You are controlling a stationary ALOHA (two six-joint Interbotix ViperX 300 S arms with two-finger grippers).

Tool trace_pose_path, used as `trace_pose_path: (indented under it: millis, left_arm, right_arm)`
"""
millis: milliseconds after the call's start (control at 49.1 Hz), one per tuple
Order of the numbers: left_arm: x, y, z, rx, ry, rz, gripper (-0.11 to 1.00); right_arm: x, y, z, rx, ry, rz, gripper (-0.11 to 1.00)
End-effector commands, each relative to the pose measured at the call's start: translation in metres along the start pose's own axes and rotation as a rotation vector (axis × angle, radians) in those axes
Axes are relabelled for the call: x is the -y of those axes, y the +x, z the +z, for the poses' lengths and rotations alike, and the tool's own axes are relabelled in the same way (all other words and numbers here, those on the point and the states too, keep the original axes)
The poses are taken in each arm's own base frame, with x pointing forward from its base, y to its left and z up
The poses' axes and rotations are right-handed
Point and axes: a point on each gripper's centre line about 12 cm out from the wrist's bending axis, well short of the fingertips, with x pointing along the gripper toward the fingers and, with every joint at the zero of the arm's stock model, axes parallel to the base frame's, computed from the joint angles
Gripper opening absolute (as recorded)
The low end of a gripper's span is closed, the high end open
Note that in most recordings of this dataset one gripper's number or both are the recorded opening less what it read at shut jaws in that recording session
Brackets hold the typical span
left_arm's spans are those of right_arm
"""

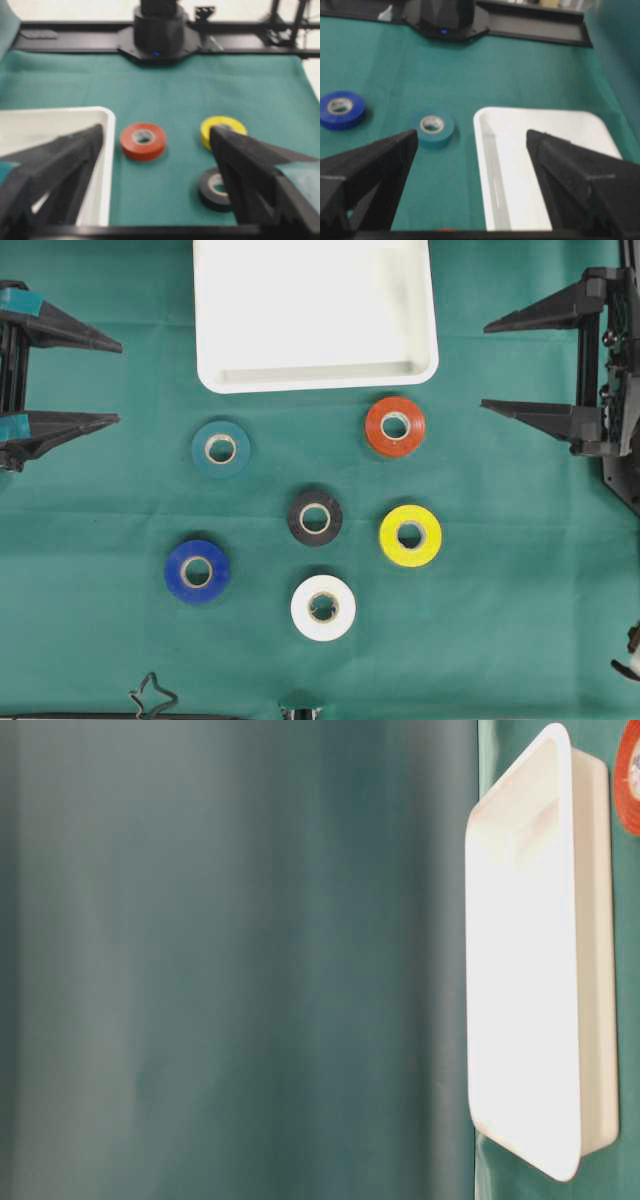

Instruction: Pick up the tape from a random location and place it into the white case.

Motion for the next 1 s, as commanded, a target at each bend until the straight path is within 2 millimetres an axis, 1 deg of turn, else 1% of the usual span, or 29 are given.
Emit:
trace_pose_path:
  millis: [0,244,346,550,631,835,978]
  left_arm:
    - [-0.001,0.002,0.011,0.029,-0.003,0.002,0.99]
    - [0.002,0.003,0.013,0.034,-0.009,-0.009,0.99]
    - [0.01,0.003,0.013,0.034,-0.006,-0.045,0.99]
    - [0.031,0.001,0.014,0.033,-0.002,-0.146,0.99]
    - [0.036,0.0,0.014,0.032,-0.003,-0.17,0.99]
    - [0.037,0.002,0.014,0.03,-0.003,-0.172,0.99]
    - [0.039,0.011,0.016,0.021,0.0,-0.172,0.99]
  right_arm:
    - [0.0,0.001,0.01,0.032,0.003,0.0,0.92]
    - [0.0,0.001,0.011,0.035,0.003,0.0,0.92]
    - [0.0,0.001,0.011,0.035,0.003,0.0,0.92]
    - [0.0,0.001,0.011,0.035,0.003,0.0,0.92]
    - [0.0,0.001,0.011,0.035,0.003,0.0,0.92]
    - [0.0,0.001,0.009,0.028,0.003,0.0,0.92]
    - [0.0,0.001,0.01,0.031,0.003,0.0,0.91]
